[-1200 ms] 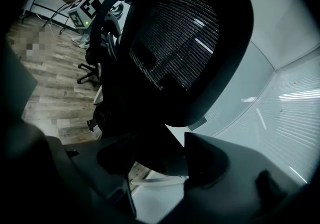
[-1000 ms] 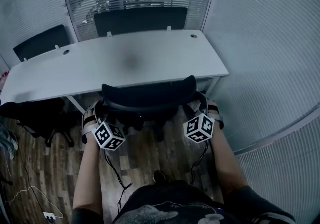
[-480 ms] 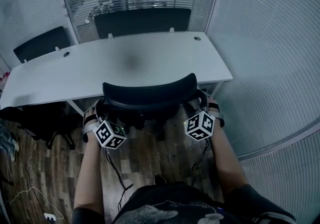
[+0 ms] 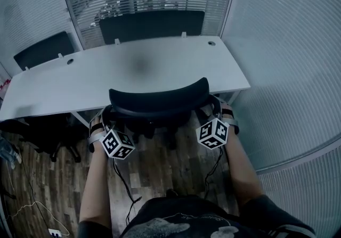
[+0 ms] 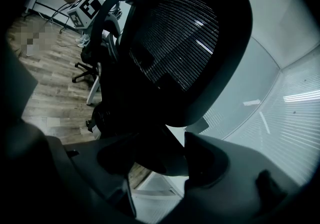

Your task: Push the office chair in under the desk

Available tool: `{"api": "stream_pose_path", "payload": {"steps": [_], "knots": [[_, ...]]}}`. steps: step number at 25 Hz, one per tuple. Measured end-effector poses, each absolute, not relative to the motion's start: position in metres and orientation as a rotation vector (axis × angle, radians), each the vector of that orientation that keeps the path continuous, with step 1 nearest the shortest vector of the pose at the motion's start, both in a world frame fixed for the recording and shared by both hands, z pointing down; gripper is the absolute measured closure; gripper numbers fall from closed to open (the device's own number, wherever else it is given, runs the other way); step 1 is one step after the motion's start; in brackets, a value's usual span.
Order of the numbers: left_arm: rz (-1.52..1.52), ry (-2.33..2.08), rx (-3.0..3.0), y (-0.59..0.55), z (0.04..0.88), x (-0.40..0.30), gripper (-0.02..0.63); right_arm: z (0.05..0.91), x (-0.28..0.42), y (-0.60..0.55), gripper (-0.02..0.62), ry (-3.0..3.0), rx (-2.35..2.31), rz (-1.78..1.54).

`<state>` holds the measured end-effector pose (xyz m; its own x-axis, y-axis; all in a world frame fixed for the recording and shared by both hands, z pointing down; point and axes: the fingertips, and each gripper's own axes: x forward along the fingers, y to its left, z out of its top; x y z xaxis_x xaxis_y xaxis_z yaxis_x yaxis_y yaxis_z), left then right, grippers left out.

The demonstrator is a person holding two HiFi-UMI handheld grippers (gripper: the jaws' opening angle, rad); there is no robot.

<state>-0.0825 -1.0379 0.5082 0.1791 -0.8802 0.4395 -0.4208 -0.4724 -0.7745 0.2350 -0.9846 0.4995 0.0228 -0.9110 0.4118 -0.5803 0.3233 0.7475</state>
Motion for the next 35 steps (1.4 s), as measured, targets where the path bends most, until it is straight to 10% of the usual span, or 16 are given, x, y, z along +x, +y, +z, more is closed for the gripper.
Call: {"api": "stream_pose_path", "payload": {"steps": [35], "knots": [[-1.157, 1.482, -2.126, -0.997, 0.486, -0.104, 0.267, 0.474, 0.231, -0.963, 0.307, -1.650, 1.540, -0.475]]}}
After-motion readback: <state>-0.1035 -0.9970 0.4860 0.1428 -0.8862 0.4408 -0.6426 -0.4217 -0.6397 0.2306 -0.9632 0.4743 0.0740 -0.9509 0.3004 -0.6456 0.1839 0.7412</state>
